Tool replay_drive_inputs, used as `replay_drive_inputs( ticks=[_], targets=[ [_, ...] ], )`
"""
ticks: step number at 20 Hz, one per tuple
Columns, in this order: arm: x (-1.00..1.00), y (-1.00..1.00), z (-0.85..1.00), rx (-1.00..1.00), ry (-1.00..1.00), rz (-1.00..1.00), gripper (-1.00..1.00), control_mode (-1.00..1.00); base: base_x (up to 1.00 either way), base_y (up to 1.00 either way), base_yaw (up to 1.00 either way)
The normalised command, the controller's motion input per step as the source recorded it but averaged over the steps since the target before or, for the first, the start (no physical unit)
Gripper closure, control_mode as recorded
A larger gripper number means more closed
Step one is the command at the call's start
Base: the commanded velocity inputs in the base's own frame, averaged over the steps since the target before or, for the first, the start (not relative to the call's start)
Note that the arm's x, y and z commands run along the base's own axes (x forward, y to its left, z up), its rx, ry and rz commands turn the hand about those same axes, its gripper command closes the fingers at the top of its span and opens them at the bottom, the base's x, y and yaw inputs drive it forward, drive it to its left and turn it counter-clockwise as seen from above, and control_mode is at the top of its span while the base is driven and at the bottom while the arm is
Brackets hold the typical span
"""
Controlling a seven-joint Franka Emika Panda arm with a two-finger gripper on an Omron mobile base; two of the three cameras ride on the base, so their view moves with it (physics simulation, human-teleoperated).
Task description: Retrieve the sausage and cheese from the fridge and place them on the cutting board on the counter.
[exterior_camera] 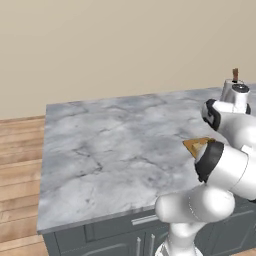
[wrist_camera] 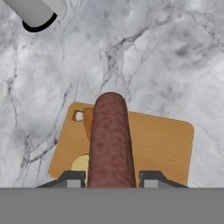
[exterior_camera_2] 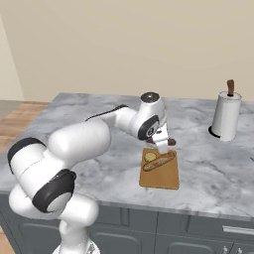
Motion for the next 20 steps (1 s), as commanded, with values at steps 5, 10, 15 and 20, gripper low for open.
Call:
replay_drive_inputs(
  ticks=[5,10,15,20],
  targets=[
    [-0.3,-0.01,-0.32,0.0,-0.11,-0.05,1.0,-1.0,0.0,0.0,0.0],
    [-0.01,-0.13,-0.16,0.0,0.02,-0.02,1.0,-1.0,0.0,0.0,0.0],
    [-0.01,-0.28,-0.14,0.0,0.15,0.0,1.0,-1.0,0.0,0.0,0.0],
    [0.0,-0.08,-0.3,0.0,0.05,0.0,1.0,-1.0,0.0,0.0,0.0]
  ],
)
